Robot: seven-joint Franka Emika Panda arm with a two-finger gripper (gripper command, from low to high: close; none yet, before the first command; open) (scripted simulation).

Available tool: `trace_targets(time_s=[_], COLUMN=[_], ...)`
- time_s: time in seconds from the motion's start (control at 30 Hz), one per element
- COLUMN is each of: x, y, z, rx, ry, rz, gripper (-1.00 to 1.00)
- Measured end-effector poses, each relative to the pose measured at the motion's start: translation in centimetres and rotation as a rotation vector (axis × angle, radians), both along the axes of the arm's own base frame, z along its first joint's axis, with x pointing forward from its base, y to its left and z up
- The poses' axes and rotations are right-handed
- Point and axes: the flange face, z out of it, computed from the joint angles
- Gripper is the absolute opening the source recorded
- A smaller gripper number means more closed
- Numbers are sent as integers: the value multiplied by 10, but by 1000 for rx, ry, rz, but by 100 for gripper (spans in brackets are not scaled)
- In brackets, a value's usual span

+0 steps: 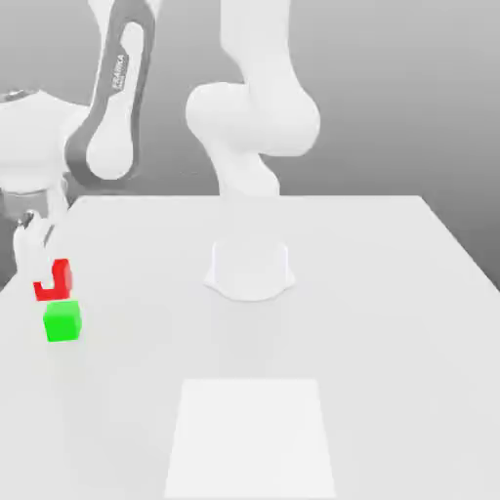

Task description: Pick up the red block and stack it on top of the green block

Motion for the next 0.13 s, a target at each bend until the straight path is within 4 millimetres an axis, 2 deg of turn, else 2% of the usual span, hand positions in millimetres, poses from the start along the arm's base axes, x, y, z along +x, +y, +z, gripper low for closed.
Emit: trace_targets(time_s=[0.03,0.13], x=[0,0], y=[1,1], z=[-9,-9], rx=[-1,-1], ry=[2,2], rz=[1,1], gripper=[100,100])
